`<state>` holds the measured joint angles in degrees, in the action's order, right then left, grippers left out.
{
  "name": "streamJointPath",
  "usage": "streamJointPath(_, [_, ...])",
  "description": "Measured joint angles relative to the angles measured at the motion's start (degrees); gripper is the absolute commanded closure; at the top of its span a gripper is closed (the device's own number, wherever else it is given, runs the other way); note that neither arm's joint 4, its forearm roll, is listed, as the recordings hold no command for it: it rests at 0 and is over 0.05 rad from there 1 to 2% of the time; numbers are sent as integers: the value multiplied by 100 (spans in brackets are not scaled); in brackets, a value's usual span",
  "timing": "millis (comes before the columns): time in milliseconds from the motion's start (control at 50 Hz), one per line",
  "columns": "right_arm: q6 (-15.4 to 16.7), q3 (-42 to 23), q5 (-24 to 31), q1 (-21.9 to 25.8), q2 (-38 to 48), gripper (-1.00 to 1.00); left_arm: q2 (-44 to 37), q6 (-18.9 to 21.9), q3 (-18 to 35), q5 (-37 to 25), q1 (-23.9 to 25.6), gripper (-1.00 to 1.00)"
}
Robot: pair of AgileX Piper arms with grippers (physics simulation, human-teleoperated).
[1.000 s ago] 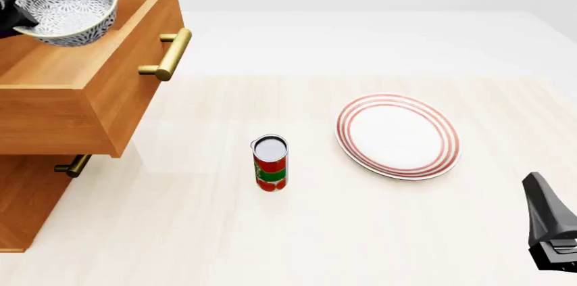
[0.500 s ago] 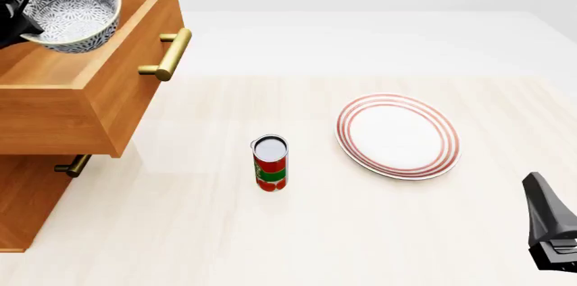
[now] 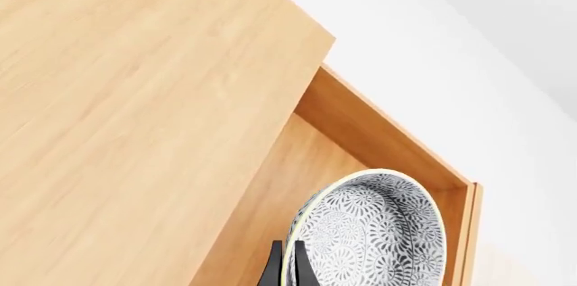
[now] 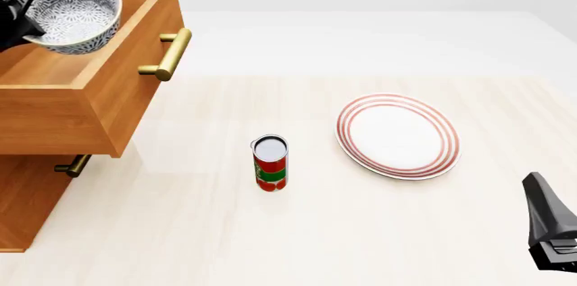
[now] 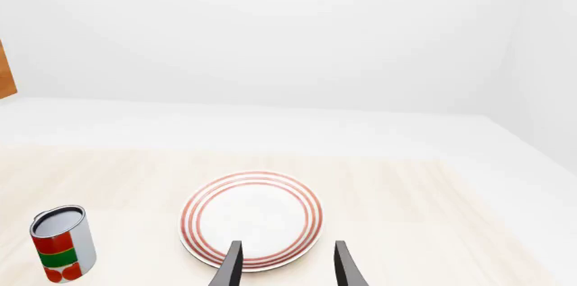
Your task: Put the bowl in the top drawer of the cabinet.
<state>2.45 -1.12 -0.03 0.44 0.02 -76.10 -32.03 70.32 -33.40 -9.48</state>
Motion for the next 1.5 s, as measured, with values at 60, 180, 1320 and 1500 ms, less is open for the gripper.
streamJointPath(60, [0,0,0,0,0,-100,-23,3,14,6,1,100])
streamJointPath(180, [0,0,0,0,0,-100,-71,9,34,24,1,100])
streamJointPath(1320, [-1,0,0,0,0,-100,-367,124,-10,292,17,100])
streamJointPath(1500, [-1,0,0,0,0,-100,-386,285,50,286,-7,-100])
